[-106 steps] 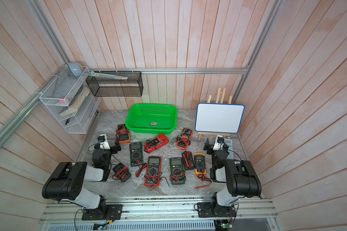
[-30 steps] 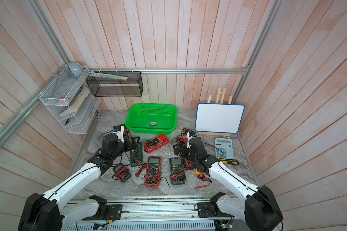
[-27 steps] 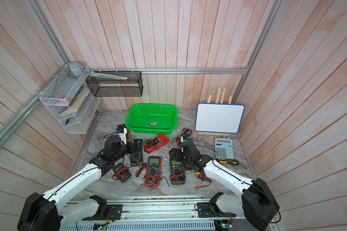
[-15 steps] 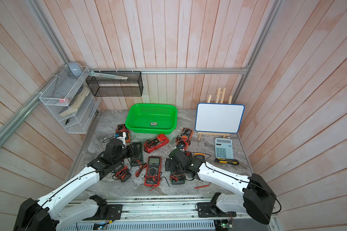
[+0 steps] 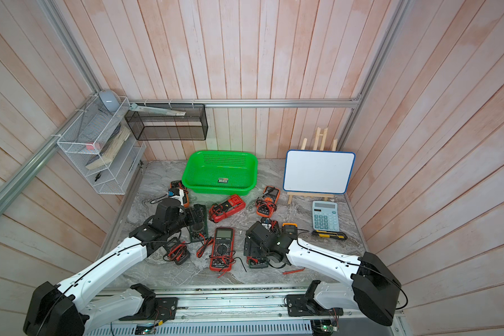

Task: Put the multimeter into the basket
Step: Pick up the multimeter from the center of the board.

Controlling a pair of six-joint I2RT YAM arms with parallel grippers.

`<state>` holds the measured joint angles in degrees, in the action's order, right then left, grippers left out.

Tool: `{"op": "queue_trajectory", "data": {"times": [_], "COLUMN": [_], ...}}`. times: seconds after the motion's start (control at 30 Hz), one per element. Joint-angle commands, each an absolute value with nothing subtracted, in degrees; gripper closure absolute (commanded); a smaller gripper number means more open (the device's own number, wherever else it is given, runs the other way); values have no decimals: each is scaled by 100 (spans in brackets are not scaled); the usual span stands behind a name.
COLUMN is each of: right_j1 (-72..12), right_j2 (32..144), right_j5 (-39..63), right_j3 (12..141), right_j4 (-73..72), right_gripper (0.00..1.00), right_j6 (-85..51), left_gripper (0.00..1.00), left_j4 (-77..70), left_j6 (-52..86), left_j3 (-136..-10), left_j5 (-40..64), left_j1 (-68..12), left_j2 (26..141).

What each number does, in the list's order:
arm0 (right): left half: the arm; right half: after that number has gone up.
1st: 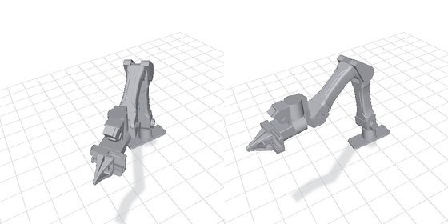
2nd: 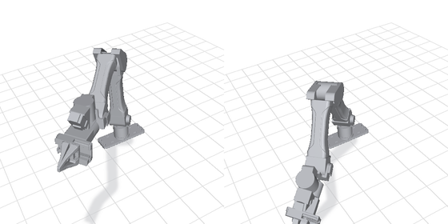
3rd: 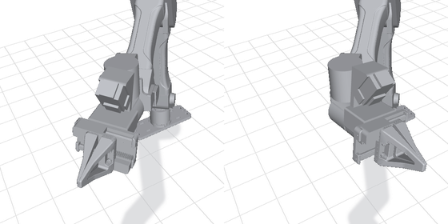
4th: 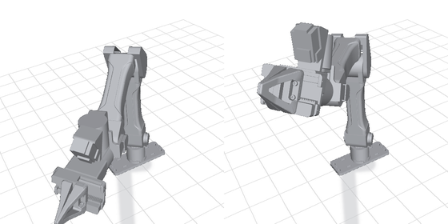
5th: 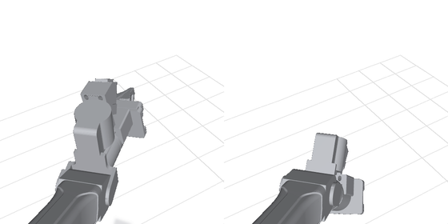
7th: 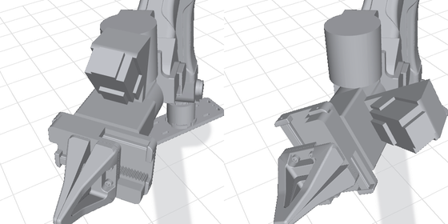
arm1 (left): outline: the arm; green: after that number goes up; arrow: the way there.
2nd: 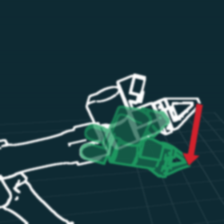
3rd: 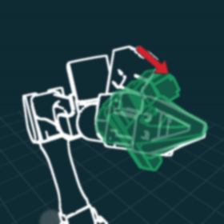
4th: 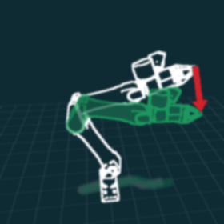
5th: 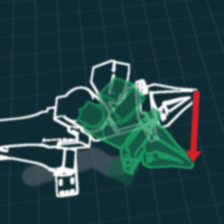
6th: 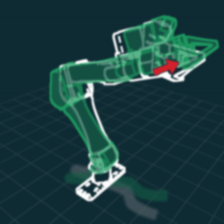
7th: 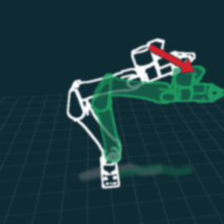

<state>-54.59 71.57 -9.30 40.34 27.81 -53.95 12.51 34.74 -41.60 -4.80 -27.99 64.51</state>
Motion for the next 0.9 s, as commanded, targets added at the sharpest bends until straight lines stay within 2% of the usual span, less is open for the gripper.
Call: {"op": "queue_trajectory", "data": {"times": [0.0,0.87], "right_j1": [-5502,-5511], "right_j2": [7292,8337], "right_j5": [-924,-673], "right_j3": [4001,3981], "right_j4": [2956,2579], "right_gripper": [2,2], "right_j6": [-5371,-5203], "left_gripper": [0,0], "left_j4": [1221,1038], "left_j6": [3437,3437], "left_j3": [-4322,-4272], "left_j5": [-491,-503], "left_j1": [-2808,-2788], "left_j2": [6515,6752]}}
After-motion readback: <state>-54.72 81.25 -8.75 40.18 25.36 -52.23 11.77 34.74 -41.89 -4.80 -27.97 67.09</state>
